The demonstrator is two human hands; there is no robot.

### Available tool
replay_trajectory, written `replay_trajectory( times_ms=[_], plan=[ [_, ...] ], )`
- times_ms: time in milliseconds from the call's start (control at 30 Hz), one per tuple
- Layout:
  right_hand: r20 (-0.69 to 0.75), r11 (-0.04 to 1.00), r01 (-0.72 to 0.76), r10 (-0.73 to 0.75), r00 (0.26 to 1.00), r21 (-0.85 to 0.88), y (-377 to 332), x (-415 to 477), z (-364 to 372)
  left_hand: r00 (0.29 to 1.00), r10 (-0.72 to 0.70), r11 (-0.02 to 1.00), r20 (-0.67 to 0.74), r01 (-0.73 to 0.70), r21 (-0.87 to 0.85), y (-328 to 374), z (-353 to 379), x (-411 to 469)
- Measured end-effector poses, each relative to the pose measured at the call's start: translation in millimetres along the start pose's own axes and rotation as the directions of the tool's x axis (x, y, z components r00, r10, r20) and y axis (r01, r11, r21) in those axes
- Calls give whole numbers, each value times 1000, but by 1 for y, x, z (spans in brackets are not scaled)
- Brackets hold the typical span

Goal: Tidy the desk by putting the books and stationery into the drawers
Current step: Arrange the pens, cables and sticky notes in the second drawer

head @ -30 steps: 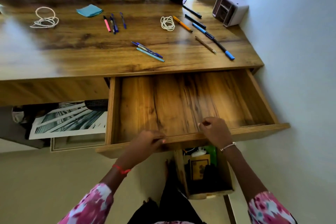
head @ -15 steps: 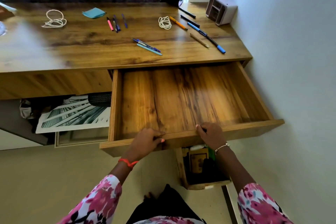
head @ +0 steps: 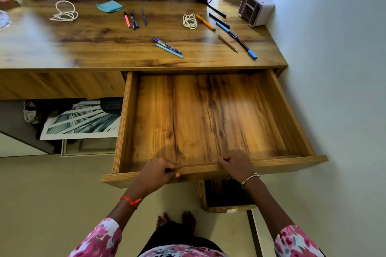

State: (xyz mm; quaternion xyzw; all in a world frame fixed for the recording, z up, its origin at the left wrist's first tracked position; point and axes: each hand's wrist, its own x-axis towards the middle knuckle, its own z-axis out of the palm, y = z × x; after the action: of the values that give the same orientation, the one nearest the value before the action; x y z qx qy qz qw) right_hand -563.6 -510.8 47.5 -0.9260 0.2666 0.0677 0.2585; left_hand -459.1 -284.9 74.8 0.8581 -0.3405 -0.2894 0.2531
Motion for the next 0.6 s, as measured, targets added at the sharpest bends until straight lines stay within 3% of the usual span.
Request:
replay_trajectory(
  times_ms=[600],
  plan=[
    [123,996,-53,44,991,69,15,-27,2,974,59,998,219,-54,-28,3,12,-23]
  ],
)
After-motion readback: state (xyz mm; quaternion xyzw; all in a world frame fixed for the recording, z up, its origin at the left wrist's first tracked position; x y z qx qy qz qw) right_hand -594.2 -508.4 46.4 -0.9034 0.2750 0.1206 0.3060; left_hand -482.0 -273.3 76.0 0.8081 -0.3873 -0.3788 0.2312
